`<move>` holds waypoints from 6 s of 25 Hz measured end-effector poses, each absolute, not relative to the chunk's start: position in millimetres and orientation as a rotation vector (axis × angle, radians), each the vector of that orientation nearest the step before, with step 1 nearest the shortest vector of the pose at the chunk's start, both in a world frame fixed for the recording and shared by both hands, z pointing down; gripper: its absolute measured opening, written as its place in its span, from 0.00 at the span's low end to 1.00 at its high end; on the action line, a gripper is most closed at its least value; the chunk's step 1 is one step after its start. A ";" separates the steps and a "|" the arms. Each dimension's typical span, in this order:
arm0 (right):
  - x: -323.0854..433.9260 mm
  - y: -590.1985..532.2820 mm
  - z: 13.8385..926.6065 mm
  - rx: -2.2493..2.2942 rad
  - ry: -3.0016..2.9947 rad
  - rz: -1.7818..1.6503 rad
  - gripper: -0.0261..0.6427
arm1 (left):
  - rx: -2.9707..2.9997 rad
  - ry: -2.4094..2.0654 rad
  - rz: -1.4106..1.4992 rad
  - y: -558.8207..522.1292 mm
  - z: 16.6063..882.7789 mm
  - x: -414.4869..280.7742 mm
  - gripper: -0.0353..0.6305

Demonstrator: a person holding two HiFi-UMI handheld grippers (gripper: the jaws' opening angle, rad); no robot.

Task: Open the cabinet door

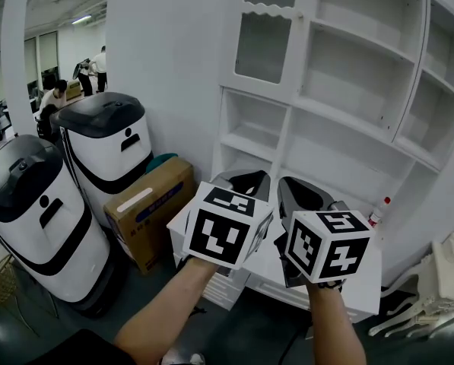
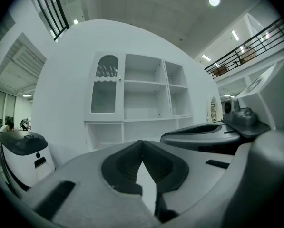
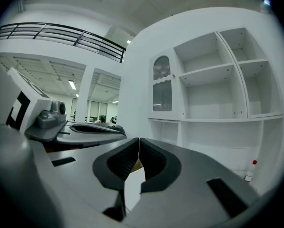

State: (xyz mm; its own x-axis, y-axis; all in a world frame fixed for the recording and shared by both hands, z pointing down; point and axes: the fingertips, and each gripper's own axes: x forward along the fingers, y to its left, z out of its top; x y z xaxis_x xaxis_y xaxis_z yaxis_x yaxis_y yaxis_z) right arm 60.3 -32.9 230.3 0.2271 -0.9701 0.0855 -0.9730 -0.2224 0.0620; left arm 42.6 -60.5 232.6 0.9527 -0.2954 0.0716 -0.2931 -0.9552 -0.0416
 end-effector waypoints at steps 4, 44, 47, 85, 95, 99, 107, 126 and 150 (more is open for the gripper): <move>59.2 -52.6 231.7 2.402 -1.854 0.045 0.07 | -3.079 0.423 -0.098 -81.0 231.4 41.9 0.06; 168.6 -150.9 216.9 2.379 -1.928 -0.027 0.07 | -3.035 0.475 -0.069 -176.0 220.8 149.2 0.06; 192.4 -155.8 213.3 2.370 -1.949 -0.031 0.07 | -3.035 0.489 0.001 -182.1 211.0 172.1 0.06; 316.1 -223.7 102.1 2.228 -2.243 -0.281 0.07 | -2.610 0.623 0.336 -240.3 66.5 302.3 0.07; 321.6 -243.6 75.1 2.337 -2.129 -0.382 0.07 | -2.548 0.529 0.478 -266.5 21.3 308.5 0.07; 324.6 -249.0 62.2 2.373 -2.074 -0.425 0.07 | -2.527 0.478 0.506 -273.4 11.0 317.0 0.08; 323.9 -264.8 48.3 2.398 -2.013 -0.462 0.07 | -2.494 0.422 0.585 -292.1 -15.5 322.0 0.11; 337.5 -266.5 52.1 2.516 -1.780 -0.483 0.07 | -2.376 0.322 0.771 -302.3 -83.8 334.9 0.15; 360.0 -246.0 77.6 2.585 -1.655 -0.385 0.07 | -2.313 0.376 0.815 -305.6 -110.3 352.2 0.21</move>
